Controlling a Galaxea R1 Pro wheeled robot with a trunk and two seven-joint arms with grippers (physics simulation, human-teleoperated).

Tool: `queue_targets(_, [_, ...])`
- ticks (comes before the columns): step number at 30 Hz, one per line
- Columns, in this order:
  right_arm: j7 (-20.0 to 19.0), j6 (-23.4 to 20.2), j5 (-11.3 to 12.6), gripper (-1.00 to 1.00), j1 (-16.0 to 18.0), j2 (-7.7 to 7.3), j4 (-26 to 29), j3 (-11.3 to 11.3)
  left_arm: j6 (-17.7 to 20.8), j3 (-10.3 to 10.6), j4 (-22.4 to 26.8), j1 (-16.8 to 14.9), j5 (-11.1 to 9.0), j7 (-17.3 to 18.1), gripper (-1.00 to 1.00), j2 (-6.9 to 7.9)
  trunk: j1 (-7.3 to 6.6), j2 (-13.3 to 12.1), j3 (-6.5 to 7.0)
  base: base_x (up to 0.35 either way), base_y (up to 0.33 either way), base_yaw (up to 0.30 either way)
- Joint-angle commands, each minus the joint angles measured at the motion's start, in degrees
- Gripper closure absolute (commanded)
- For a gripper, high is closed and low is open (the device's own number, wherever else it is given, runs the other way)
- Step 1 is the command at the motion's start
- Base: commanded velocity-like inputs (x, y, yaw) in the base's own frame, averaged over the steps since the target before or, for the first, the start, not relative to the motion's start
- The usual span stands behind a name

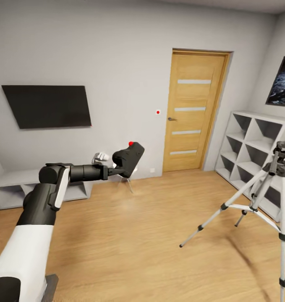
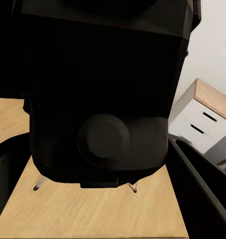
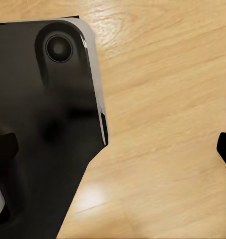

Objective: Attach the digital camera to the camera tripod in the bedroom.

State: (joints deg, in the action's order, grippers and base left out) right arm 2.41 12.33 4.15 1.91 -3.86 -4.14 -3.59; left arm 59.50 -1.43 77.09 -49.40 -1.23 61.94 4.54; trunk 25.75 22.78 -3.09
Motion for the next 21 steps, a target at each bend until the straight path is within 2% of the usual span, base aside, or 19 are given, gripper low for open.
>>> queue_targets(1, [-0.1,0.5,0.3,-1.00,0.1,-0.01,-0.3,-0.3,0.5,0.2,0.0,-0.1,-0.2,0.1,1.00,-0.01,0.04,0.1,-0.13,0.000,0.000,0.273])
queue_targets(5, [-0.1,0.5,0.3,-1.00,0.1,-0.01,-0.3,-0.3,0.5,0.7,0.2,-1.3,-0.1,0.0,1.00,-0.09,0.04,0.1,-0.13,0.000,0.000,0.275])
queue_targets(7, [-0.1,0.5,0.3,-1.00,0.1,-0.01,-0.3,-0.3,0.5,0.8,0.2,-3.0,-0.1,0.0,1.00,-0.16,0.04,0.1,-0.13,0.000,0.000,0.277])
queue_targets(8, [-0.1,0.5,0.3,-1.00,0.1,-0.01,-0.3,-0.3,0.5,0.9,-0.5,-6.2,-0.1,0.0,1.00,-0.18,0.04,0.1,-0.13,0.000,0.000,0.278])
queue_targets(12, [-0.1,0.5,0.3,-1.00,0.1,-0.01,-0.3,-0.3,0.5,1.0,-3.4,-10.4,-0.1,0.0,1.00,-0.42,0.04,0.1,-0.13,0.000,0.000,0.278])
queue_targets(14, [-0.1,0.6,0.3,-1.00,0.1,-0.01,-0.3,-0.4,0.5,1.4,-7.6,-15.5,0.0,0.0,1.00,-1.16,0.04,0.1,-0.13,0.000,0.000,0.278])
queue_targets(17, [-0.1,0.6,0.3,-1.00,0.1,-0.01,-0.3,-0.4,0.5,3.9,-12.1,-20.9,0.0,0.0,1.00,-1.55,0.04,0.1,-0.13,0.000,0.000,0.275])
queue_targets(19, [-0.1,0.6,0.3,-1.00,0.1,-0.01,-0.3,-0.4,0.5,5.5,-12.7,-21.9,0.0,0.1,1.00,-1.66,0.04,0.1,-0.13,0.000,0.000,0.251])
queue_targets(20, [-0.1,0.6,0.3,-1.00,0.1,-0.01,-0.2,-0.4,0.5,7.4,-13.0,-22.5,0.1,0.1,1.00,-1.78,0.04,0.1,-0.13,0.000,0.000,0.207])
queue_targets(21, [-0.1,0.6,0.3,-1.00,0.1,-0.01,-0.2,-0.4,0.5,8.3,-13.0,-22.7,0.1,0.1,1.00,-1.80,0.04,0.1,-0.13,0.000,0.000,0.187])
